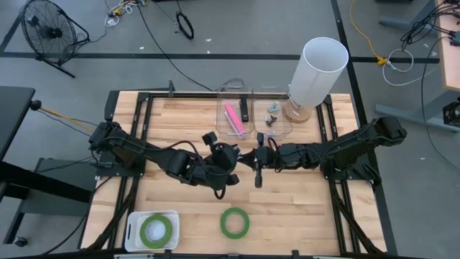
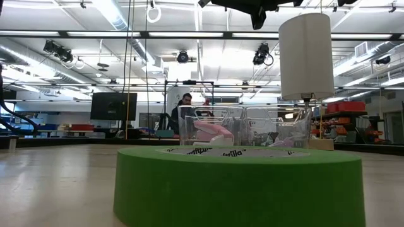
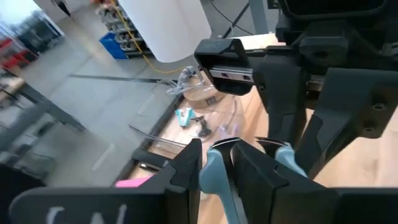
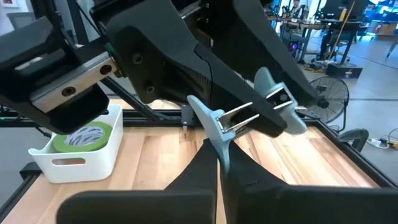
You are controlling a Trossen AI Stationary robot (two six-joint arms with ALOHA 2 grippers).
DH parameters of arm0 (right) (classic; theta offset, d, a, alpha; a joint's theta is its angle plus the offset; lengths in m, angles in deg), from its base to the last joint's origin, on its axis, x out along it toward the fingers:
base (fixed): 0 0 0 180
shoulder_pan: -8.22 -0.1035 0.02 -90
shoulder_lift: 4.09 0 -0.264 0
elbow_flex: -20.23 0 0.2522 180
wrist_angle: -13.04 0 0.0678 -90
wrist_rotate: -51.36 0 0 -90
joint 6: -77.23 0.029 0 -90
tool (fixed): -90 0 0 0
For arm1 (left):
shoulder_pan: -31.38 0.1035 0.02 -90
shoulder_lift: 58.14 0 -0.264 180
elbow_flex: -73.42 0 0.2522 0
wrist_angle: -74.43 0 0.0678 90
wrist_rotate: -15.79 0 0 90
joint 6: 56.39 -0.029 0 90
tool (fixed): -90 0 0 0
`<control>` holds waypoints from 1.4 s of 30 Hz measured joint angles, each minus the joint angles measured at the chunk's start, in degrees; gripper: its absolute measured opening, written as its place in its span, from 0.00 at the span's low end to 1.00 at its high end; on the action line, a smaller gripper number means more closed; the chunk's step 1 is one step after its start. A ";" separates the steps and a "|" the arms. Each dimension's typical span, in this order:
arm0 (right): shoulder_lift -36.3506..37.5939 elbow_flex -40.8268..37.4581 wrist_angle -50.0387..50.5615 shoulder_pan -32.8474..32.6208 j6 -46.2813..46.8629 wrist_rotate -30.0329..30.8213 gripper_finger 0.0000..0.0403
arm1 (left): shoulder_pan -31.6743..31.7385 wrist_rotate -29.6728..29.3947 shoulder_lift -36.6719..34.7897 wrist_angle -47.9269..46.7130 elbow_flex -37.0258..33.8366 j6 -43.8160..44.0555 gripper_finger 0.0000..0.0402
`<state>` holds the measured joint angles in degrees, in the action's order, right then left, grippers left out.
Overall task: Pick and place Stapler, Stapler remover, tape
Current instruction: Put the blue staple remover into the right transparent bin
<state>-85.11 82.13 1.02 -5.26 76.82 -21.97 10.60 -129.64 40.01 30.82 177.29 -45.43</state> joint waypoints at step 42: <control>14.33 0.00 39.24 19.74 13.11 12.93 0.00 | -8.51 -3.26 -8.07 -46.27 -0.55 37.07 0.21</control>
<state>-70.78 82.13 40.27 14.49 89.93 -9.04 2.10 -132.90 31.94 -15.45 176.74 -8.36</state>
